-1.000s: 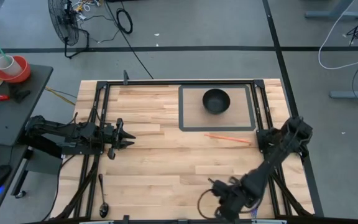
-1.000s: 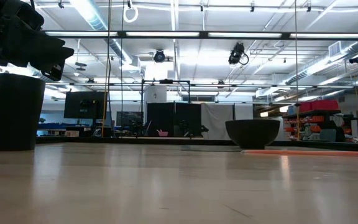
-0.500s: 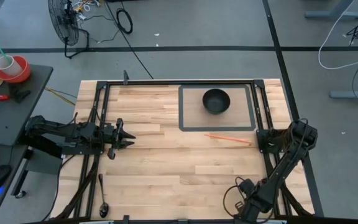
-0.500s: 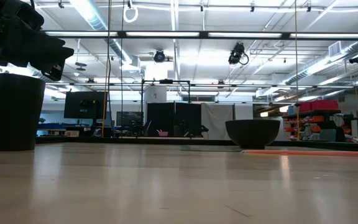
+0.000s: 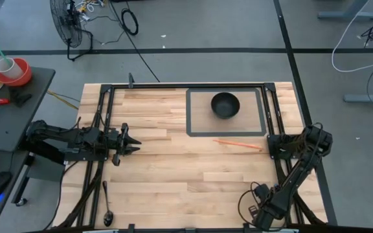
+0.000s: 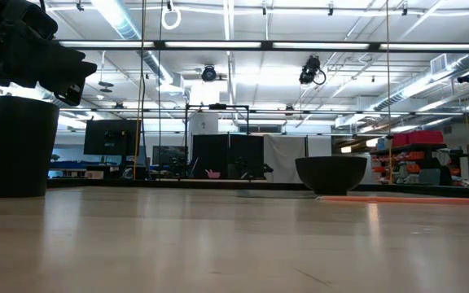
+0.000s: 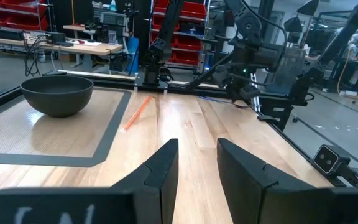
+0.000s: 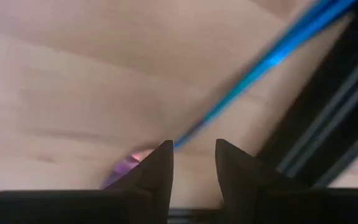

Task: Pick & Place Utensil
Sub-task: Put the blue fork into the black bowl on the brown mat

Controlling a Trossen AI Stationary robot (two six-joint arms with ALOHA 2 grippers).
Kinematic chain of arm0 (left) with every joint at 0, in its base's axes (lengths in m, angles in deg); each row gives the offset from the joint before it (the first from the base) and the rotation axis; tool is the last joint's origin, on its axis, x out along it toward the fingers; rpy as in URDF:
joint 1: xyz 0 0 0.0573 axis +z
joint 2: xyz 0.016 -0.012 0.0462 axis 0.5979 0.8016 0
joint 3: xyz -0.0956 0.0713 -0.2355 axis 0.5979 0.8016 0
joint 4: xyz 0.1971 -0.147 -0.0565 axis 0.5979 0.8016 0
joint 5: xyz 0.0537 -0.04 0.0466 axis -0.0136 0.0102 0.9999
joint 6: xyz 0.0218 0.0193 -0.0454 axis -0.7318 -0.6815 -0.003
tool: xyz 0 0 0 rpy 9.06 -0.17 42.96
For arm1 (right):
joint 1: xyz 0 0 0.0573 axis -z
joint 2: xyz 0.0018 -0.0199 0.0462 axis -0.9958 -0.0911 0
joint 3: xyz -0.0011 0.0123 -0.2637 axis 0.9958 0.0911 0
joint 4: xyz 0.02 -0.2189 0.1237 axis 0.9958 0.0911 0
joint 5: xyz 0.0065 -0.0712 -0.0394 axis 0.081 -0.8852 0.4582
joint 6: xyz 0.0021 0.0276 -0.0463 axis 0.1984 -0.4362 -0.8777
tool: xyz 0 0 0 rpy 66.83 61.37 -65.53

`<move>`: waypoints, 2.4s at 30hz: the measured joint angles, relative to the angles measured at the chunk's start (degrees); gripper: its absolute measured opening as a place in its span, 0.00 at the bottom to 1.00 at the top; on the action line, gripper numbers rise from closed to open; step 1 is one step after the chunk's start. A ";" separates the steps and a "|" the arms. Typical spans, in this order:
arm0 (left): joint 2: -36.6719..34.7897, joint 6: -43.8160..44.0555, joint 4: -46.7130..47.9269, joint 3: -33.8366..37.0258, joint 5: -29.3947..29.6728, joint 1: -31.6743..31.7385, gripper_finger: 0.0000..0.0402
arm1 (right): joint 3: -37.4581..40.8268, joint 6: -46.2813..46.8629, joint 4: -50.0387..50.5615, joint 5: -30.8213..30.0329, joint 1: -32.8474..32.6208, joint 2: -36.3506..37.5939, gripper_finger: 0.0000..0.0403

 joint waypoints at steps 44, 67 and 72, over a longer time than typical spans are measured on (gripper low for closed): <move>0.00 0.02 0.00 0.01 -0.13 -0.01 0.29 | 4.03 -3.74 -10.89 -4.33 4.48 0.11 0.11; 0.00 0.02 0.00 0.01 -0.15 -0.01 0.29 | 3.52 -15.04 -9.62 -9.55 13.00 0.11 0.10; 0.00 0.01 0.00 0.00 -0.15 0.00 0.29 | 3.52 -10.84 -9.28 -8.30 10.77 0.09 0.13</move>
